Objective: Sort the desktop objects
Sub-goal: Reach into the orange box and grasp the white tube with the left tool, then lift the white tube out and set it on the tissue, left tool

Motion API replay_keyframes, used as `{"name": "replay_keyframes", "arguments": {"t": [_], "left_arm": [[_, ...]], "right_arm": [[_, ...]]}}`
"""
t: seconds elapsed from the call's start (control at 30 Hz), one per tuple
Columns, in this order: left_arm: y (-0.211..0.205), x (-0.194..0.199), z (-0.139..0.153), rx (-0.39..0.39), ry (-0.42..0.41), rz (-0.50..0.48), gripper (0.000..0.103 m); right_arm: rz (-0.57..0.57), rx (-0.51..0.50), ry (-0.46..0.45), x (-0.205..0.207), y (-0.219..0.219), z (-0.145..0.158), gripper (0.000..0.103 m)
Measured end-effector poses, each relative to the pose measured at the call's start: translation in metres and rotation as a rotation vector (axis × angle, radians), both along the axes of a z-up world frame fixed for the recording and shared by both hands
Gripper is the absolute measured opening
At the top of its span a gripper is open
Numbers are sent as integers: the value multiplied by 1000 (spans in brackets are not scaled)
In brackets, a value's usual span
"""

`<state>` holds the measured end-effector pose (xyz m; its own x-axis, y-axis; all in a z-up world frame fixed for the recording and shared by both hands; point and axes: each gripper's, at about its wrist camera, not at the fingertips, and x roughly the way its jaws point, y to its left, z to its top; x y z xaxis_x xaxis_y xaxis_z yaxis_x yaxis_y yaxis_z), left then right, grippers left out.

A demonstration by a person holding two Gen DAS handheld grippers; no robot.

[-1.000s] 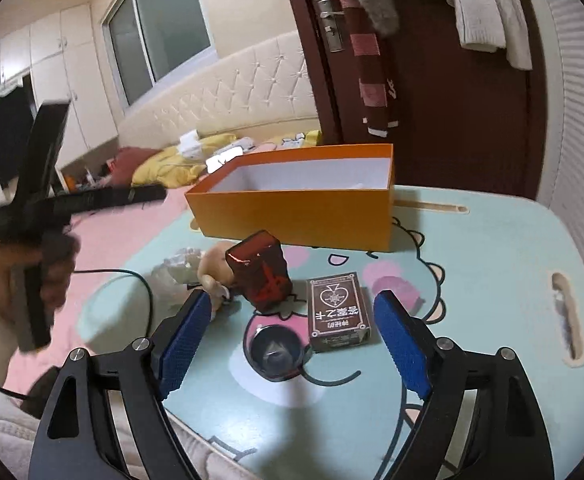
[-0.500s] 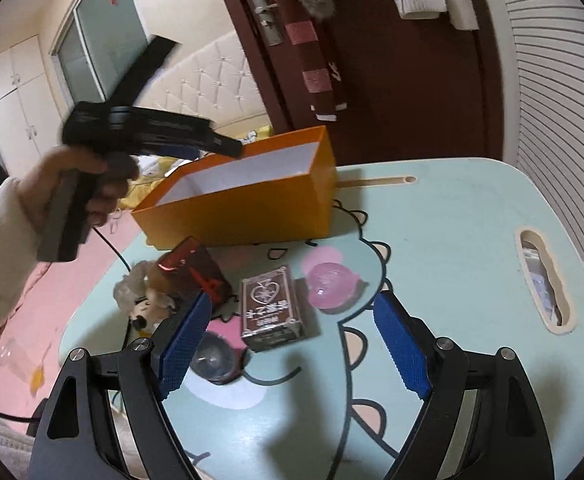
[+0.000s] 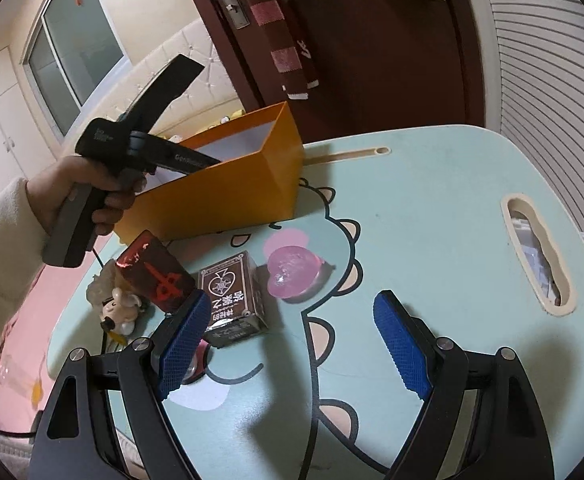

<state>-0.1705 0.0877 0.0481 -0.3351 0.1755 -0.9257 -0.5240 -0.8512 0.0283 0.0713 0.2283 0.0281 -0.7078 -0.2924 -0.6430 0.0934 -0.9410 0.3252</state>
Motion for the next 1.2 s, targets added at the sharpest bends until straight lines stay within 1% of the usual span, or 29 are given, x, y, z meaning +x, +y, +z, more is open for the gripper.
{"name": "replay_keyframes", "arguments": {"t": [0.17, 0.3, 0.6, 0.8, 0.87, 1.0, 1.1, 1.2], "left_arm": [[-12, 11, 14, 43, 41, 28, 17], [-24, 24, 34, 96, 86, 47, 17], [-48, 67, 72, 161, 170, 74, 17], [-74, 93, 83, 205, 206, 129, 17], [-84, 102, 82, 227, 207, 155, 17], [-102, 124, 70, 236, 203, 217, 17], [-114, 137, 53, 245, 192, 265, 17], [-127, 146, 34, 254, 175, 336, 17]], "right_arm": [[-1, 4, -8, 0, 0, -1, 84], [1, 9, -6, 1, -1, 0, 84], [7, 13, -10, 3, -3, 0, 84], [13, 16, -14, 3, -5, 0, 84], [16, 16, -15, 4, -6, 0, 84], [20, 16, -19, 4, -8, 0, 84], [22, 17, -25, 3, -9, -2, 84], [24, 14, -30, 2, -10, -2, 84]]}}
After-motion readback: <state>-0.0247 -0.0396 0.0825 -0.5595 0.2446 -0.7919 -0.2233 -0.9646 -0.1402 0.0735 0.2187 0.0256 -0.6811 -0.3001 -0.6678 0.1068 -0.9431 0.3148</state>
